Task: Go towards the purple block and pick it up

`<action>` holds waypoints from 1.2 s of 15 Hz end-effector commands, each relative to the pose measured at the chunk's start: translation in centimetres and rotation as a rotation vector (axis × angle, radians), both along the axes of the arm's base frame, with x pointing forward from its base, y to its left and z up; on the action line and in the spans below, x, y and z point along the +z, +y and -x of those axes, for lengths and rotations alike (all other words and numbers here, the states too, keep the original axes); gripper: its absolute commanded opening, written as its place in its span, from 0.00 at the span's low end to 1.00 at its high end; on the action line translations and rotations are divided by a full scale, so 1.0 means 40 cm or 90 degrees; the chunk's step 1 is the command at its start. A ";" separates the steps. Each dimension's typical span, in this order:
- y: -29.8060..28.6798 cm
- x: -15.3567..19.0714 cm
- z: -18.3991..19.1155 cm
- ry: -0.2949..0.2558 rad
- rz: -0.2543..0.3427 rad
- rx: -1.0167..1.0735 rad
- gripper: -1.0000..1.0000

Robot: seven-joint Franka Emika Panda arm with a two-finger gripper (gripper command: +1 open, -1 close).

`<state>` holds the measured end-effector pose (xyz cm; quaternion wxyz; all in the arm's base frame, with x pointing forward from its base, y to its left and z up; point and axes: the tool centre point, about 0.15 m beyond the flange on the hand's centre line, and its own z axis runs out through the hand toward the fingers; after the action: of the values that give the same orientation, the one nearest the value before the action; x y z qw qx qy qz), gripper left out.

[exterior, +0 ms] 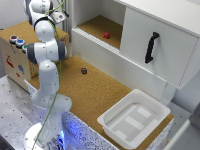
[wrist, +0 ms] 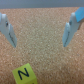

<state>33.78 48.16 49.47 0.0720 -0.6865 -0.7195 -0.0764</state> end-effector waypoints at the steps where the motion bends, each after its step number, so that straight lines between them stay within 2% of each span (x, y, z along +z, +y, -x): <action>1: -0.089 0.023 -0.009 -0.004 0.043 -0.127 1.00; 3: -0.147 0.016 -0.008 -0.006 0.045 -0.199 1.00; 6: -0.262 -0.002 0.005 0.010 0.040 -0.331 1.00; 8: -0.337 -0.026 0.009 0.015 0.057 -0.429 1.00; 10: -0.422 -0.053 0.014 0.016 0.056 -0.517 1.00; 14: -0.546 -0.156 0.001 0.042 0.076 -0.602 1.00; 18: -0.670 -0.240 -0.035 0.043 0.060 -0.647 1.00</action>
<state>35.34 27.99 45.07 -0.0264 -0.9428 -0.3319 0.0196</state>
